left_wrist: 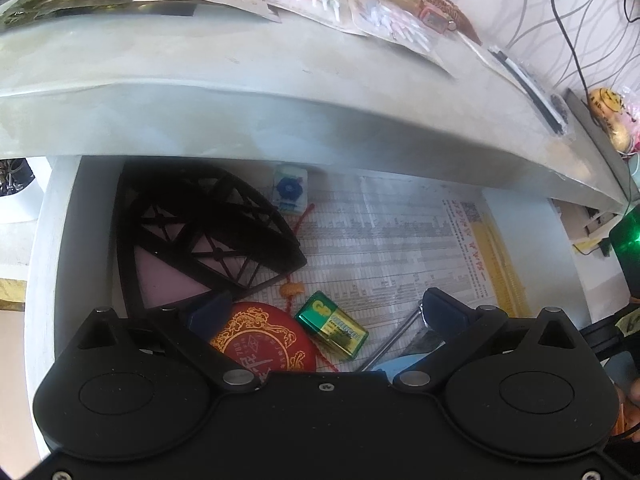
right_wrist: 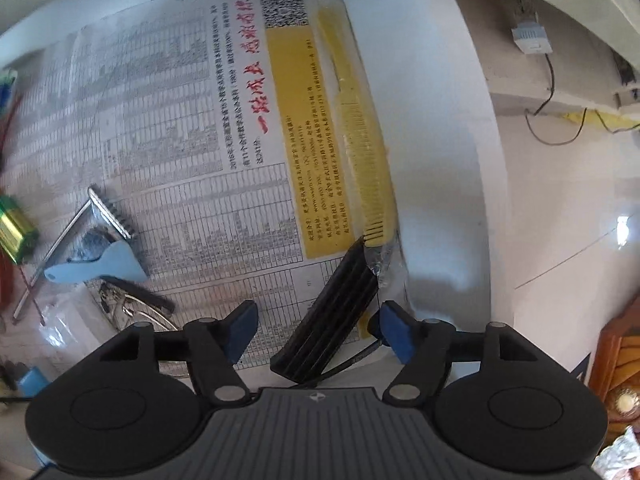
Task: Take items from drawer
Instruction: 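Lift the black comb and lower it onto the countertop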
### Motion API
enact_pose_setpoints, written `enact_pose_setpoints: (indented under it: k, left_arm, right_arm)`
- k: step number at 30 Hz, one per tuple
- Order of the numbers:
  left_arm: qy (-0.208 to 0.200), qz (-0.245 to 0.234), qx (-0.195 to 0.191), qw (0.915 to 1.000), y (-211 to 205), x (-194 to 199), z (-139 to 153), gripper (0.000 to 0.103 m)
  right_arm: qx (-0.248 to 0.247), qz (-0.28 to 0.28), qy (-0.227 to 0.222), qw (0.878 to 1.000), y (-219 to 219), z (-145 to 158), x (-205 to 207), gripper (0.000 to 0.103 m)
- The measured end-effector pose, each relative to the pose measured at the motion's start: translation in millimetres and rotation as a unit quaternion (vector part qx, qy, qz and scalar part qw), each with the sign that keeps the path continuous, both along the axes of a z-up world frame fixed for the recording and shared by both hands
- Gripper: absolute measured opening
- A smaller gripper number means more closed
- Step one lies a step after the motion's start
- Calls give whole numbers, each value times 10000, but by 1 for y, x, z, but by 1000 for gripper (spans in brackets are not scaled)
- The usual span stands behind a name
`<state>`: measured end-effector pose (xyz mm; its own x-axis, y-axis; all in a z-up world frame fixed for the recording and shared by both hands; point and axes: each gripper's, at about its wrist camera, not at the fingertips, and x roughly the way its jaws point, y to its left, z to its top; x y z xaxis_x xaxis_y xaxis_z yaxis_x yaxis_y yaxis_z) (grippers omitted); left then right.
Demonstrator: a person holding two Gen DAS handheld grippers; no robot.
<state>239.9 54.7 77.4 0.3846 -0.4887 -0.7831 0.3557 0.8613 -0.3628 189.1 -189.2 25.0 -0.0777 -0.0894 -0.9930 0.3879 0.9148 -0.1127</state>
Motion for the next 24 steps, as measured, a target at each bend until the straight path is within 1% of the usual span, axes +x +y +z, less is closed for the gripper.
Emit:
enact_pose_setpoints:
  k: [1,4,7,8,9,10,11,12,14,16,17,18,19,20,21,24]
  left_arm:
    - [-7,-13,-14,10000,0,0,0,103]
    - [-9,-54,-43,10000,-1,0,0,103]
    - [-6,-55,-78,10000,-1,0,1,103]
    - [-2,-49,-89,9999,0,0,1,103]
    - [4,-43,-97,9999,0,0,1,103]
    - [10,-40,-98,9999,0,0,0,103]
    - [14,-43,-93,9999,0,0,0,103]
    - [14,-51,-80,10000,-1,0,0,103]
    - [10,-62,-49,10000,-2,0,0,103]
    - [2,-52,-34,10000,-2,-1,-1,103]
    - [2,-47,-25,10000,-2,-1,-1,103]
    - [9,-45,-15,10000,-2,0,-1,103]
    - [18,-47,-9,10000,-3,0,-1,103]
    - [21,-48,1,10000,-3,-1,-2,103]
    - [17,-48,12,10000,-4,-1,-2,103]
    - [3,-22,28,10000,-3,-1,-2,103]
  right_arm:
    - [83,-20,-19,10000,0,0,-1,58]
    - [142,67,-51,9999,4,-2,-3,59]
    - [392,-44,-249,9989,-2,1,-10,60]
    - [543,-48,-406,9977,-4,3,-14,53]
    - [692,70,-519,9962,-3,6,-18,45]
    - [839,300,-592,9943,1,8,-21,27]
    - [943,505,-620,9923,6,8,-24,16]
    - [1005,686,-606,9907,11,8,-27,15]
    - [1083,948,-626,9876,19,8,-32,15]
    - [1068,781,-811,9879,15,14,-36,16]
    - [1000,790,-877,9880,13,16,-37,21]
    - [903,885,-909,9878,12,16,-36,28]
    - [805,979,-941,9875,11,17,-35,51]
    - [708,1074,-972,9869,10,17,-34,62]
    - [677,1106,-978,9867,9,15,-34,61]
    - [949,894,-913,9872,2,6,-37,59]
